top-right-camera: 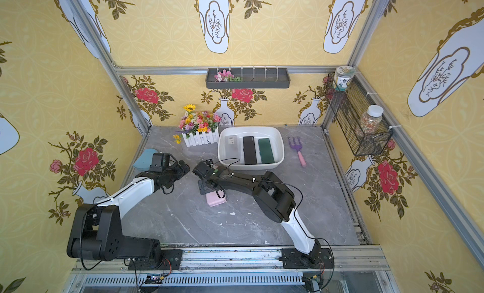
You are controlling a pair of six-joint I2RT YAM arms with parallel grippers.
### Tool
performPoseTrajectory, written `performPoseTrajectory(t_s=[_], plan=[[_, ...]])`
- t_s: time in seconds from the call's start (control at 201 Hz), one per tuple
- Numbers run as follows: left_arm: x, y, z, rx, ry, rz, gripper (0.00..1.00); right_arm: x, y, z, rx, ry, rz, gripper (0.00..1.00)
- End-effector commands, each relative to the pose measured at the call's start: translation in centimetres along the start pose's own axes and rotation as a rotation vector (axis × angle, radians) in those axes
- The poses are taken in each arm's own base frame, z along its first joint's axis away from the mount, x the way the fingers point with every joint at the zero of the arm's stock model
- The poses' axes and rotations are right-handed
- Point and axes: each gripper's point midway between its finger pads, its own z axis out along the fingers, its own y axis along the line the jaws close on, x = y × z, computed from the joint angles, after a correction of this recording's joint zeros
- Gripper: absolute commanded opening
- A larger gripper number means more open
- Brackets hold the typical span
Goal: Put the pencil case into the storage box
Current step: Pick up the pencil case from the center of the board.
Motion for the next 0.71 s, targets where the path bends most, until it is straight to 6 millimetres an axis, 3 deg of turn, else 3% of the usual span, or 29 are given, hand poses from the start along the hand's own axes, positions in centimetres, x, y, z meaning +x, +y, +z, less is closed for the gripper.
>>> performPoseTrajectory(t_s=[0.0,0.398,0.518,0.702], plan=[[0.2,-0.1,0.3,0.011,0.006,0.003,1.00,-0.9,0.4,-1.0,-0.015,-0.027,-0.012,0.98],[0.1,0.1,0.4,0.000,0.002,0.005,1.00,-4.4,0.3,-4.9,-0.045,-0.090,-0.031,0.99],[0.3,0.4,0.6,-0.011,0.006,0.004,1.00,-6.0,-0.9,-6.3,-0.050,-0.114,-0.022,0.99],[0.4,0.6,1.1,-0.022,0.015,0.003,1.00,-8.9,-4.6,-7.9,-0.038,-0.146,0.001,0.99]])
